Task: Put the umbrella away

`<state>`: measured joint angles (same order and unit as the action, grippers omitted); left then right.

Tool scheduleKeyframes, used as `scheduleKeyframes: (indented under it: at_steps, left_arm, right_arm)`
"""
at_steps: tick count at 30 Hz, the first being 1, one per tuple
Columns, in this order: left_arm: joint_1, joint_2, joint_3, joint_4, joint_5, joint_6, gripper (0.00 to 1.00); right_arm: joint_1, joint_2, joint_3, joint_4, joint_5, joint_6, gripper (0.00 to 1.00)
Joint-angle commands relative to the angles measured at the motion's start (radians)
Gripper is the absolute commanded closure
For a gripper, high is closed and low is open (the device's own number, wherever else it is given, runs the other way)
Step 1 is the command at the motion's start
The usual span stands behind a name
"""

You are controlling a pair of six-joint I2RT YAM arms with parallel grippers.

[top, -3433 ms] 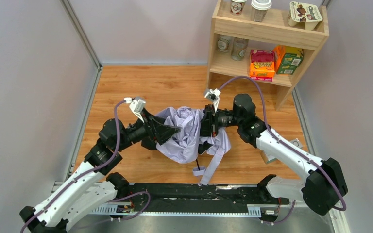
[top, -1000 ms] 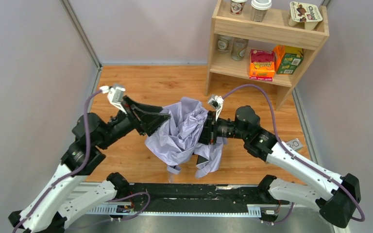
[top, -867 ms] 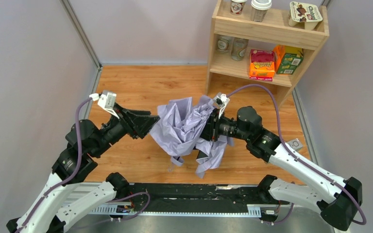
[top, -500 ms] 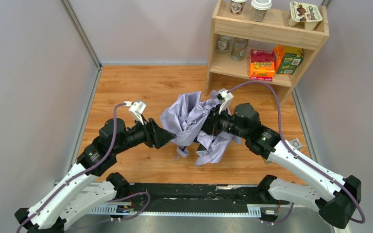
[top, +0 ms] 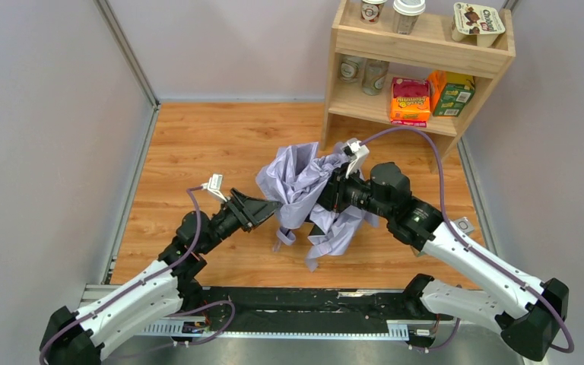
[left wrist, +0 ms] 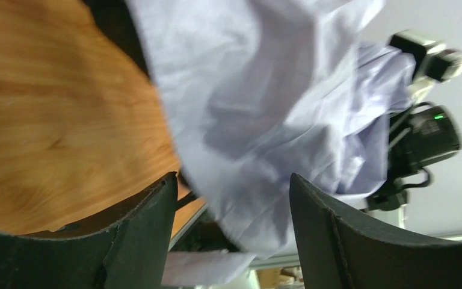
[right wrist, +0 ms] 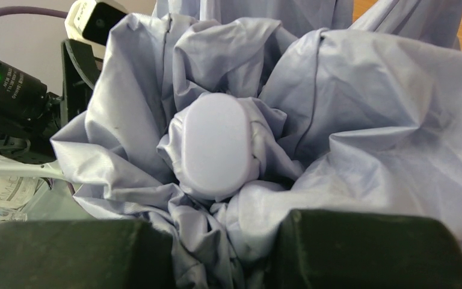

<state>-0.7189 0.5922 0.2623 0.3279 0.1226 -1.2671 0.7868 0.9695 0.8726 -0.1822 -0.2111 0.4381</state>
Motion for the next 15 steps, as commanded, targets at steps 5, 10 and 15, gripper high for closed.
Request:
scheduleKeyframes:
  at_steps: [5,10,15]
  left_arm:
    - [-0.004,0.138,-0.041,0.658,-0.049,-0.081,0.50]
    - [-0.004,0.048,-0.072,0.620,-0.047,-0.046,0.87]
    - [0.001,-0.330,-0.080,0.193,-0.119,-0.005,1.00]
  right_arm:
    - [-0.004,-0.037,0.029,0.121,-0.007,0.019,1.00]
    - [-0.012,-0.048,0.046,0.031,0.085,-0.070,1.00]
    - [-0.035,-0.069,0.034,-0.075,0.145,-0.200,1.00]
